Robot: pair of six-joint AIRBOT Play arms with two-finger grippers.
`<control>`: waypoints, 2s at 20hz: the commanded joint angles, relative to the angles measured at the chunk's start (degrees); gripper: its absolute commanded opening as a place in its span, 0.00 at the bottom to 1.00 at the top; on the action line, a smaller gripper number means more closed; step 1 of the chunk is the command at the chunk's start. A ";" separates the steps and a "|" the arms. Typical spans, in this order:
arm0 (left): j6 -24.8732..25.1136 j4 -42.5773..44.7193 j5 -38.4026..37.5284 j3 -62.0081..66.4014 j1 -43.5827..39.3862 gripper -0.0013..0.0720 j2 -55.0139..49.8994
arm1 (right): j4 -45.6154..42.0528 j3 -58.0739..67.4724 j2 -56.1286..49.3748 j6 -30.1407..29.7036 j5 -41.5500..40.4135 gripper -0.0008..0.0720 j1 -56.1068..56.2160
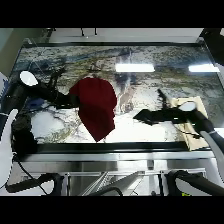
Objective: Fold the shirts.
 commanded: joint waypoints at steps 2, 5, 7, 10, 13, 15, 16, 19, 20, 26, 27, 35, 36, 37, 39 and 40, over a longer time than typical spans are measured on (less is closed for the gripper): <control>5.70 -4.44 5.68 -4.22 5.99 0.97 -7.80 | 3.13 0.28 -11.52 -2.58 -18.58 0.69 16.37; 8.17 -6.29 6.47 -3.26 5.57 0.97 -14.91 | 9.86 2.16 -16.83 -8.48 -19.32 0.69 19.61; 8.66 -8.79 8.04 -0.70 4.92 0.97 -19.08 | 14.01 3.17 -18.29 -11.56 -19.34 0.69 19.89; 9.16 -10.64 9.11 5.86 3.13 0.97 -24.30 | 19.08 3.23 -18.34 -14.95 -19.34 0.69 19.89; 9.11 -9.22 8.74 14.16 2.64 0.97 -26.69 | 19.93 3.23 -18.34 -15.10 -19.12 0.69 19.89; 8.70 -3.96 5.73 19.96 4.00 0.97 -26.62 | 20.33 3.23 -18.25 -15.10 -17.40 0.69 19.65; 7.76 -1.18 3.56 22.53 5.07 0.97 -26.62 | 20.41 3.23 -18.12 -15.10 -16.46 0.69 19.61; 6.88 1.36 -3.61 28.09 9.03 0.97 -26.62 | 20.41 3.30 -17.53 -15.12 -14.82 0.69 19.61; 6.97 1.44 -5.09 28.85 10.08 0.97 -26.62 | 20.33 3.37 -17.49 -15.12 -14.82 0.69 19.47; 6.88 -0.11 5.75 27.23 12.26 0.97 -30.97 | 21.59 3.52 -17.49 -15.06 -10.38 0.69 19.43; 6.95 -2.32 7.72 27.34 11.93 0.97 -32.46 | 21.75 3.52 -17.46 -15.08 -9.51 0.69 19.45; 7.17 -8.61 16.98 27.39 9.42 0.72 -39.85 | 22.93 3.52 -16.90 -15.12 -7.13 0.69 19.78; 7.21 -8.48 16.74 27.39 9.03 0.47 -39.89 | 23.61 3.52 -16.90 -15.12 -6.16 0.69 19.78; 7.23 -8.59 16.48 27.45 8.98 0.15 -39.82 | 23.74 3.52 -16.90 -15.12 -5.18 0.69 19.80; 7.58 -8.57 14.80 28.81 9.01 0.04 -39.82 | 23.74 3.52 -16.90 -15.15 -4.92 0.69 19.78; 7.56 -8.52 13.86 29.79 9.01 0.04 -39.82 | 23.96 3.52 -16.90 -15.82 -5.35 0.69 19.78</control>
